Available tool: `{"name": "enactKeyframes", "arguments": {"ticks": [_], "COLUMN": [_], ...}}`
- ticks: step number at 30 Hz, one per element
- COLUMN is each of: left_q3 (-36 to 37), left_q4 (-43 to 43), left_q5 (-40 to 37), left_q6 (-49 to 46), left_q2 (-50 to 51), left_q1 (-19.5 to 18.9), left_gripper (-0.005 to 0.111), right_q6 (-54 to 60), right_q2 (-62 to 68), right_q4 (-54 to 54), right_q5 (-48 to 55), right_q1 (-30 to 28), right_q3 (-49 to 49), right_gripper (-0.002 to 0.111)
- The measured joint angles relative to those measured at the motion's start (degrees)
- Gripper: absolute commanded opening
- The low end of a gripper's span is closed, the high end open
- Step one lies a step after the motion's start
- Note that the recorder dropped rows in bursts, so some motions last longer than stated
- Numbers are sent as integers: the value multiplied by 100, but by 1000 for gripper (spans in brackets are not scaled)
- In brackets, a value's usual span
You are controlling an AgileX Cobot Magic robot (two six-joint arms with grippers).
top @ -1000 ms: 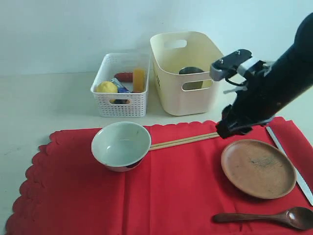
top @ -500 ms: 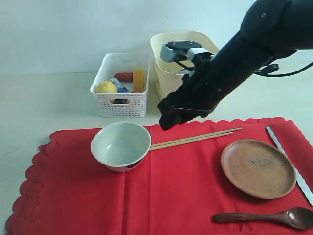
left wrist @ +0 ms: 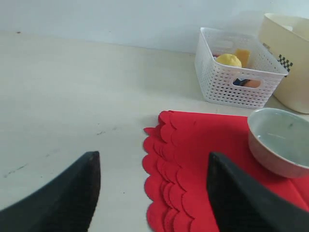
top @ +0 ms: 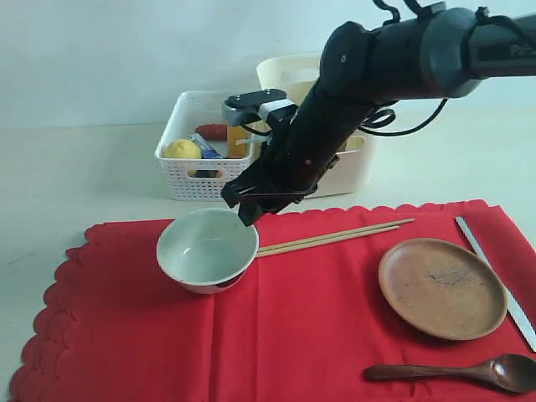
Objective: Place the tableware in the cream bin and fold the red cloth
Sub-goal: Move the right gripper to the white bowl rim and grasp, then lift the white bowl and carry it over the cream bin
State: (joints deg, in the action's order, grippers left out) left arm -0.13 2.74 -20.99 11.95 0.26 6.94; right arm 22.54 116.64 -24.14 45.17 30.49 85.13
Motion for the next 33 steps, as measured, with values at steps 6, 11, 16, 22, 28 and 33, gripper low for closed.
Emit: {"name": "enactKeyframes", "arguments": {"ticks": [6, 11, 16, 22, 28, 33], "left_q3": [0, 0, 0, 0, 0, 0], "left_q4": [0, 0, 0, 0, 0, 0], "left_q5": [0, 0, 0, 0, 0, 0], "left_q6": [0, 0, 0, 0, 0, 0], "left_q2": [0, 0, 0, 0, 0, 0], "left_q1": [0, 0, 0, 0, 0, 0], "left_gripper": [62, 62, 62, 62, 62, 62], "right_q6": [-44, -44, -44, -44, -229, -481], "right_q2": [474, 650, 889, 913, 830, 416], "right_q4": [0, -90, -272, -348, -404, -355], "right_q5": [52, 61, 44, -167, -42, 348], "right_q1": [0, 0, 0, 0, 9, 9], "right_q3": [258, 284, 294, 294, 305, 305], "right_gripper": [45, 45, 27, 0, 0, 0]}}
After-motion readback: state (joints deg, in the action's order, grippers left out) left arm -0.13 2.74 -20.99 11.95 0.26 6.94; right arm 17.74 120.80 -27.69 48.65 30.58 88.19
